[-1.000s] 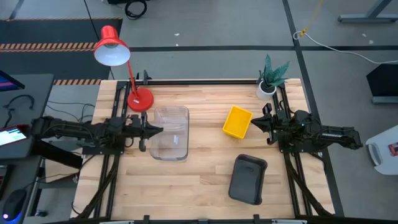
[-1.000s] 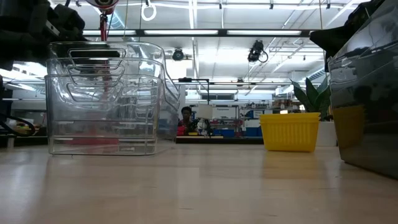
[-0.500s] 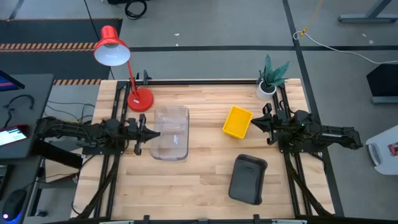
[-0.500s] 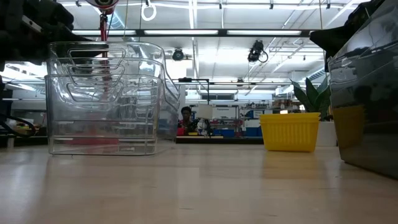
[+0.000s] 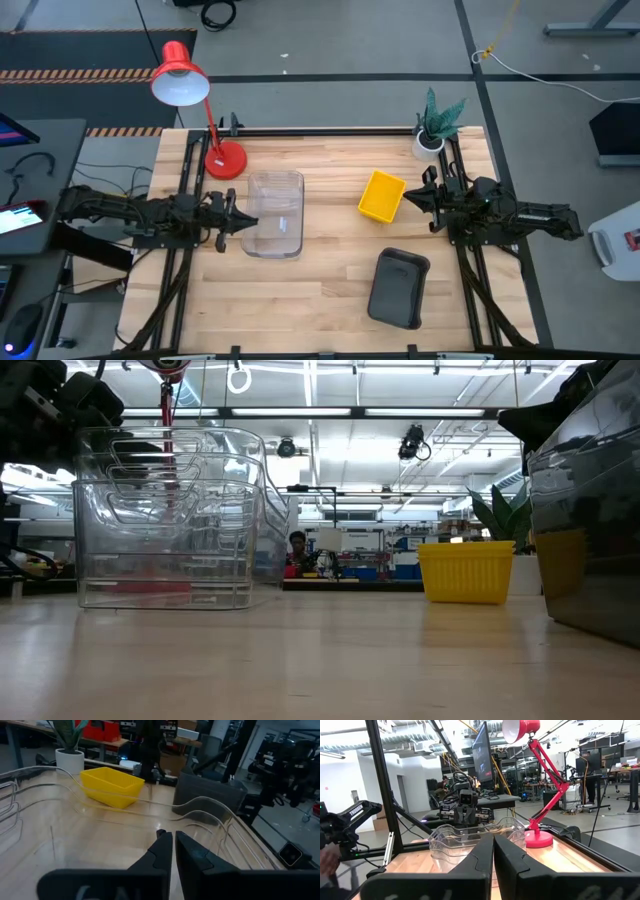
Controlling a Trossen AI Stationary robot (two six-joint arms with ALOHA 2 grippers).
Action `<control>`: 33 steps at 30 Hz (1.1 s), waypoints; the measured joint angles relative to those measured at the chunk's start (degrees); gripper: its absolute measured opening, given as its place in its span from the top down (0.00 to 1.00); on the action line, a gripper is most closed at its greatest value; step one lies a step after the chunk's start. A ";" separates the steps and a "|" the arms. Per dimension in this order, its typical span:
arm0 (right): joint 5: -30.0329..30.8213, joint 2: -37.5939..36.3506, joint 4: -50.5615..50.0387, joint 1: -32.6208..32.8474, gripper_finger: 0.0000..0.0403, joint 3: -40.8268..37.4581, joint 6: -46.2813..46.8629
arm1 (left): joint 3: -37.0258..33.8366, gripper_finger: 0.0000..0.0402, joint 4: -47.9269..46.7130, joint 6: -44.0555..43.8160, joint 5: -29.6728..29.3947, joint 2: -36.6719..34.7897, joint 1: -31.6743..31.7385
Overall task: Stack baskets by color
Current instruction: Return to Home Position
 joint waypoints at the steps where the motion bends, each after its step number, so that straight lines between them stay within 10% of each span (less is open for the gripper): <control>1: 0.00 -0.02 0.01 0.00 0.95 0.01 0.00 | 0.00 0.94 0.00 0.00 0.00 0.00 0.00; 33: -0.02 -0.02 0.02 0.01 0.95 0.02 0.02 | -0.04 0.92 0.00 0.07 -0.02 0.00 0.00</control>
